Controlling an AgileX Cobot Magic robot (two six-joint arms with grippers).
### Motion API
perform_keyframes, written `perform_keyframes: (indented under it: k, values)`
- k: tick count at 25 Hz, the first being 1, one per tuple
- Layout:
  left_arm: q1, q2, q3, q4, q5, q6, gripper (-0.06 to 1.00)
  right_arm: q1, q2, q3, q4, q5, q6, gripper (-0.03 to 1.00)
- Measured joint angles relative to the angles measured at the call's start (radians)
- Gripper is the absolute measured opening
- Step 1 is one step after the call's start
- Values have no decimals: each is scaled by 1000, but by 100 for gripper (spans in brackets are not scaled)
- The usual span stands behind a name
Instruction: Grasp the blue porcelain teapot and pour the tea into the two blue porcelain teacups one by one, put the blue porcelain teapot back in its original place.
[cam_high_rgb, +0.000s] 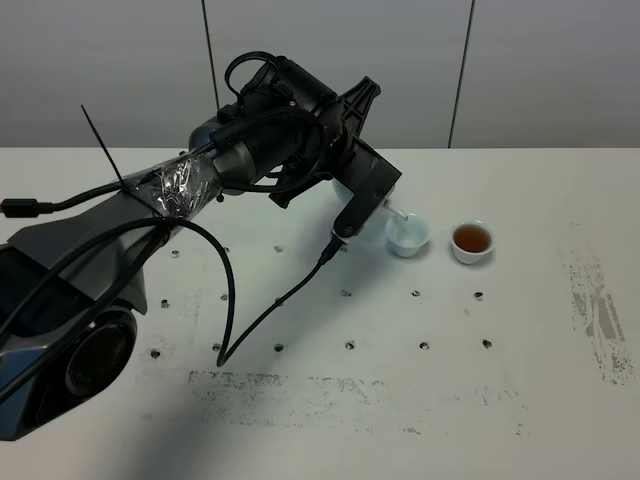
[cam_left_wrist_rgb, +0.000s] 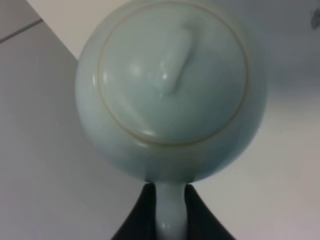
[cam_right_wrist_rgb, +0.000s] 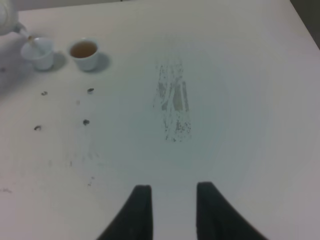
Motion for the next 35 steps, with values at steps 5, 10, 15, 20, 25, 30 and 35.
perform_keyframes:
  k: [5,10,15,20,25,30,35]
  values:
    - [-22,1,0,88,-8,-28,11,0,0,0,0,0,0,23]
    - [-41,3,0,129,-11,-29,11,0,0,0,0,0,0,23]
    - [-55,3,0,160,-11,-32,11,0,0,0,0,0,0,23]
    - [-66,3,0,211,-12,-36,11,0,0,0,0,0,0,23]
    - [-69,3,0,238,-12,-42,11,0,0,0,0,0,0,23]
    - [-76,3,0,269,-12,-56,11,0,0,0,0,0,0,23]
    - [-87,3,12,299,-22,-57,11,0,0,0,0,0,0,23]
